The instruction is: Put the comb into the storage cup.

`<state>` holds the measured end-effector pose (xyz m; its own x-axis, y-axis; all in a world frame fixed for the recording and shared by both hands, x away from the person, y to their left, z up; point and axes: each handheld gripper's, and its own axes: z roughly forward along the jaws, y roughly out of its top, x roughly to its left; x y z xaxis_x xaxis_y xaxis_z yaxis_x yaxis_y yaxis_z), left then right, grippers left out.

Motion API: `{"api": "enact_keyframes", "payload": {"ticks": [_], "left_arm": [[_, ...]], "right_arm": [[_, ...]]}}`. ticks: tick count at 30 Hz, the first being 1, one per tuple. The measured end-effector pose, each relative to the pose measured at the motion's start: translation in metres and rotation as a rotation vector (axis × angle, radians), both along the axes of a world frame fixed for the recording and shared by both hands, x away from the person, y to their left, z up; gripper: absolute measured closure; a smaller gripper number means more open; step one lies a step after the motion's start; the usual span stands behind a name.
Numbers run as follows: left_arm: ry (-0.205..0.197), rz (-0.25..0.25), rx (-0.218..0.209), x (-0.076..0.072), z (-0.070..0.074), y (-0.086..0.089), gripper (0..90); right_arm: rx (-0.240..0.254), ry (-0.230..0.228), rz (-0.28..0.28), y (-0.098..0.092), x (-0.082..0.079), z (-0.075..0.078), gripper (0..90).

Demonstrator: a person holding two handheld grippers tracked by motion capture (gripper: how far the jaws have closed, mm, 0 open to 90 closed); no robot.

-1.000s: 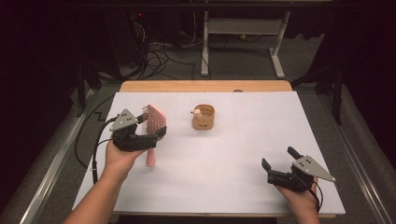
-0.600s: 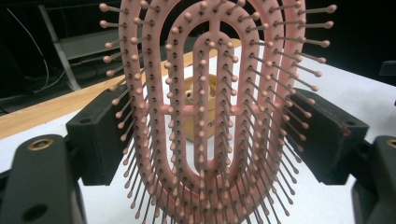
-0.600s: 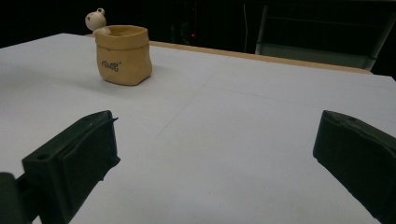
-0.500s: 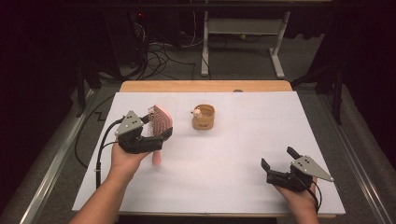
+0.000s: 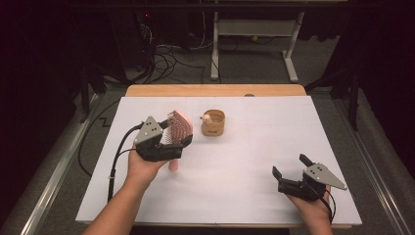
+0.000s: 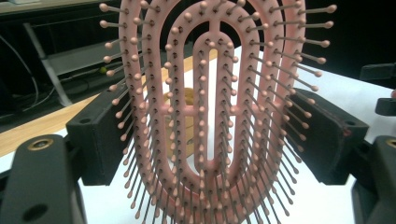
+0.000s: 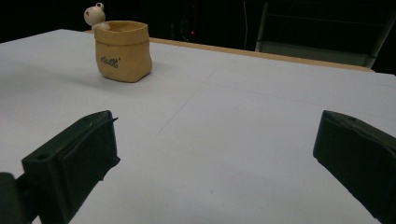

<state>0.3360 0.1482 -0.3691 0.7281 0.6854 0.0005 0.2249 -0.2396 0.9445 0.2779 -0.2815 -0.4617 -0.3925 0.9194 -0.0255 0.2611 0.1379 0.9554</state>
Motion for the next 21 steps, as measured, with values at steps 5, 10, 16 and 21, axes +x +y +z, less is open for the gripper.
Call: {"api": "enact_keyframes", "payload": {"ticks": [5,10,16,21], "left_arm": [[-0.006,-0.023,-0.002,-0.001,-0.001,-0.014,20.0],[-0.022,-0.049,-0.015,-0.004,0.002,-0.025,20.0],[-0.032,-0.081,-0.013,-0.008,0.002,-0.035,20.0],[-0.032,-0.088,-0.023,-0.012,0.001,-0.038,20.0]], "right_arm": [[0.001,0.002,-0.005,0.000,0.000,-0.001,0.4],[-0.002,0.006,-0.003,0.001,0.000,-0.001,0.4],[-0.005,0.009,0.001,0.003,0.000,-0.002,0.4],[-0.011,0.010,0.008,0.006,0.000,-0.003,0.4]]}}
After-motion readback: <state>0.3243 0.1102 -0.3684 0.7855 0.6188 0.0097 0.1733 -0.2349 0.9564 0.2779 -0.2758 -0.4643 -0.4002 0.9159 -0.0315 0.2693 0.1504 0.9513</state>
